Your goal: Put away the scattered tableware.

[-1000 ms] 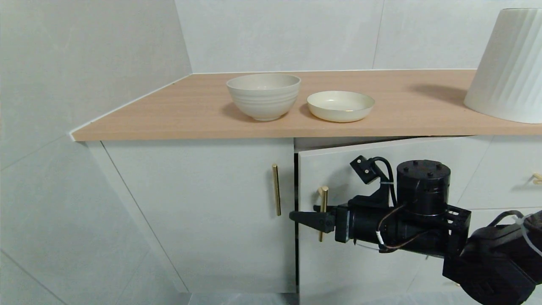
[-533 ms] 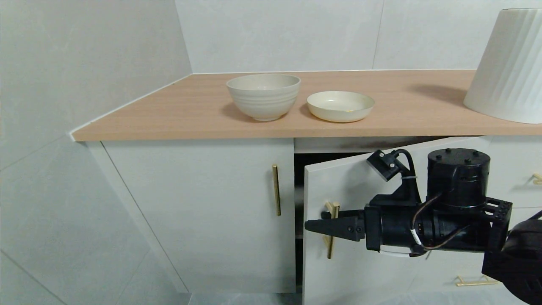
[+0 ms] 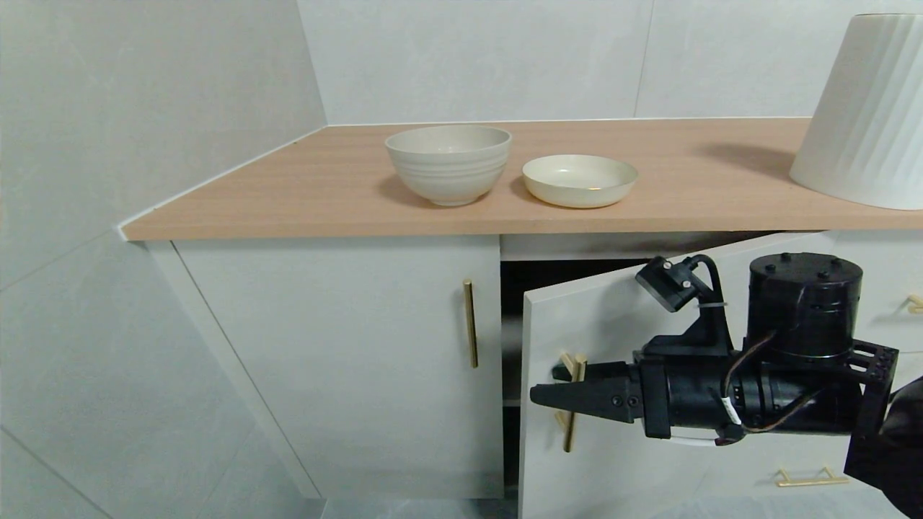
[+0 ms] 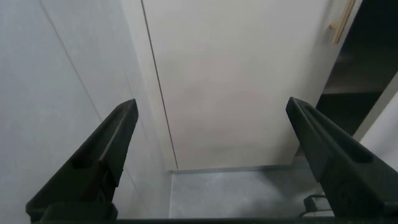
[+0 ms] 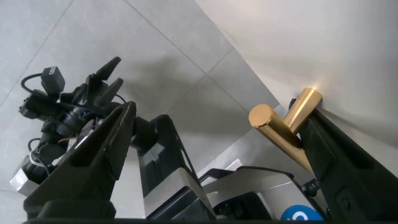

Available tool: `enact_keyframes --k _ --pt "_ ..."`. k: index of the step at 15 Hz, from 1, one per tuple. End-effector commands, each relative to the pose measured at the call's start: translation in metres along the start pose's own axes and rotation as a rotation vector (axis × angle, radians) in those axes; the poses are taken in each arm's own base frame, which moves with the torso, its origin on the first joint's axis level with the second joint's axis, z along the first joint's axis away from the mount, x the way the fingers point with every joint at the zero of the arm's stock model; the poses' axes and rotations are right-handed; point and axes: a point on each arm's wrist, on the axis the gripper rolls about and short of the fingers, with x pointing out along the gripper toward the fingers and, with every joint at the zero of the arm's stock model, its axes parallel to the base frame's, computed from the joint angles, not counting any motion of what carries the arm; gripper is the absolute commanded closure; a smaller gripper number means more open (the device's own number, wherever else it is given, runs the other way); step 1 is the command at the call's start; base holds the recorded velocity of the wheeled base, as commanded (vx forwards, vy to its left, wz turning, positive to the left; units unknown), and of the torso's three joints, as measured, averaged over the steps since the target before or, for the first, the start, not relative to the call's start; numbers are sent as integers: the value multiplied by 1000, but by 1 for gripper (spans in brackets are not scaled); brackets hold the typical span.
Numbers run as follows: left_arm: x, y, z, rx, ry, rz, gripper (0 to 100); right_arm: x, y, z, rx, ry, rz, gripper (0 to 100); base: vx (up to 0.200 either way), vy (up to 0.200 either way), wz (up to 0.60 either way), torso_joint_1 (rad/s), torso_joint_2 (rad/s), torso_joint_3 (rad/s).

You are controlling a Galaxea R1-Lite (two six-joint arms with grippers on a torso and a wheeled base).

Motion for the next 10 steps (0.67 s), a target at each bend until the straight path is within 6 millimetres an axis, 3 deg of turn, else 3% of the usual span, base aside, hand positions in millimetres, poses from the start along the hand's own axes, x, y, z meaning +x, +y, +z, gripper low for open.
enact_keyframes --k 1,3,6,7,10 --pt "0 0 0 7 5 -6 0 -1 1 0 -2 -1 1 0 0 0 0 0 0 0" --pt "3 0 9 4 37 -67 0 -1 0 -2 2 4 0 0 0 0 0 0 0 0" --pt "15 0 65 -14 164 -234 0 -2 1 -1 -2 0 0 0 0 0 0 0 0 0" --pt "21 0 74 -18 194 -266 0 -2 1 -1 -2 0 0 0 0 0 0 0 0 0" --pt "89 -8 129 -55 368 -430 0 -5 4 -2 -6 -5 2 0 0 0 0 0 0 0"
